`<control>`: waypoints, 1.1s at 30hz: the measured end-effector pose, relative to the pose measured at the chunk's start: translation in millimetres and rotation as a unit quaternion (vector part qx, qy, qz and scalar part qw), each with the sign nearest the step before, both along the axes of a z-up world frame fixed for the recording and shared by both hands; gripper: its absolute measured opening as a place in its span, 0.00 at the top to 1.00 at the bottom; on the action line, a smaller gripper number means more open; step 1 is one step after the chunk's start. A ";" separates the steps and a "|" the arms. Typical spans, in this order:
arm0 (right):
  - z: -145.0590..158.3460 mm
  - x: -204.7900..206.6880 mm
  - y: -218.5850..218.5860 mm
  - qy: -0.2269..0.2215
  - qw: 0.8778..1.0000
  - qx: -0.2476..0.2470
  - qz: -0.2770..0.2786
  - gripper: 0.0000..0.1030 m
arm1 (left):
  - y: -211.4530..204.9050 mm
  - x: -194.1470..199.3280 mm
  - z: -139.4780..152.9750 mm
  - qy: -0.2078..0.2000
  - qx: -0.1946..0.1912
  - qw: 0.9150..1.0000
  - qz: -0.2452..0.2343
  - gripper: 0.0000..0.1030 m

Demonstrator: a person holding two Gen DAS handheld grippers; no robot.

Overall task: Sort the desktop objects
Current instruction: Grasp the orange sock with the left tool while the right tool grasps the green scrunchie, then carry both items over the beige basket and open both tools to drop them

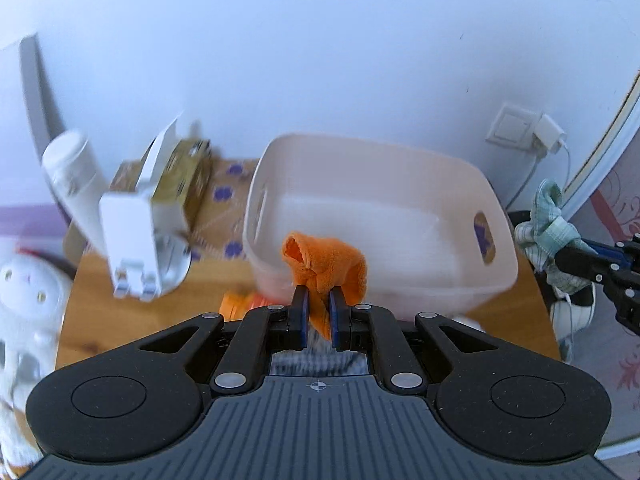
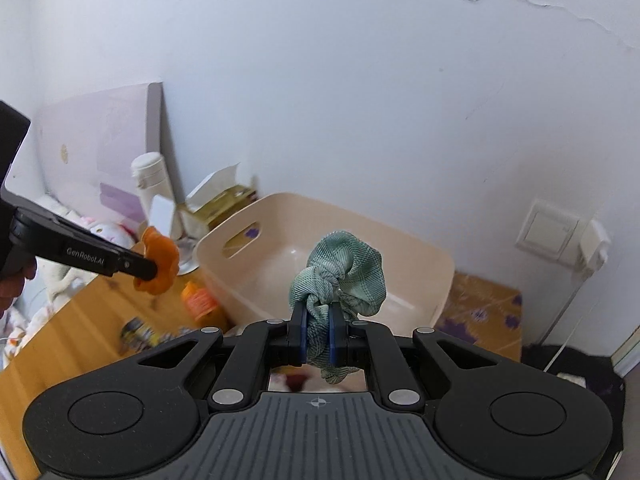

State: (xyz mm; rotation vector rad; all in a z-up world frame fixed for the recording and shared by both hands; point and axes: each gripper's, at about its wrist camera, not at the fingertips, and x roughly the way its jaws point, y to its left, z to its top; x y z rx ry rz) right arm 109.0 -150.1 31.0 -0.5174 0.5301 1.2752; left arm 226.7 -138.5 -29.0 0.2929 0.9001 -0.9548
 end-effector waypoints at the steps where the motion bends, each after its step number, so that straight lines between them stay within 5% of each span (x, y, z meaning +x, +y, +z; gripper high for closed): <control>1: 0.6 4.4 2.5 -0.002 1.000 0.001 0.001 0.90 | -8.4 1.2 0.4 -0.005 0.000 1.000 -0.003 0.90; 11: -23.3 42.4 40.8 -0.029 0.999 -0.030 0.015 0.90 | -80.2 13.5 -21.3 -0.004 0.013 1.000 -0.007 0.90; 18: -56.2 58.5 62.7 -0.016 0.997 -0.071 0.020 0.90 | -117.0 20.6 -52.4 0.014 0.059 0.998 -0.017 0.90; 29: -87.9 58.9 78.5 0.004 0.992 -0.124 0.037 0.88 | -122.0 25.9 -88.3 0.049 0.116 0.992 -0.021 0.90; 31: -89.5 58.2 79.1 0.009 0.991 -0.127 0.034 0.84 | -117.8 27.5 -86.9 0.056 0.112 0.992 -0.027 0.84; 33: -88.8 57.0 77.8 0.014 0.991 -0.125 0.032 0.68 | -113.6 26.1 -82.0 0.053 0.110 0.992 -0.031 0.56</control>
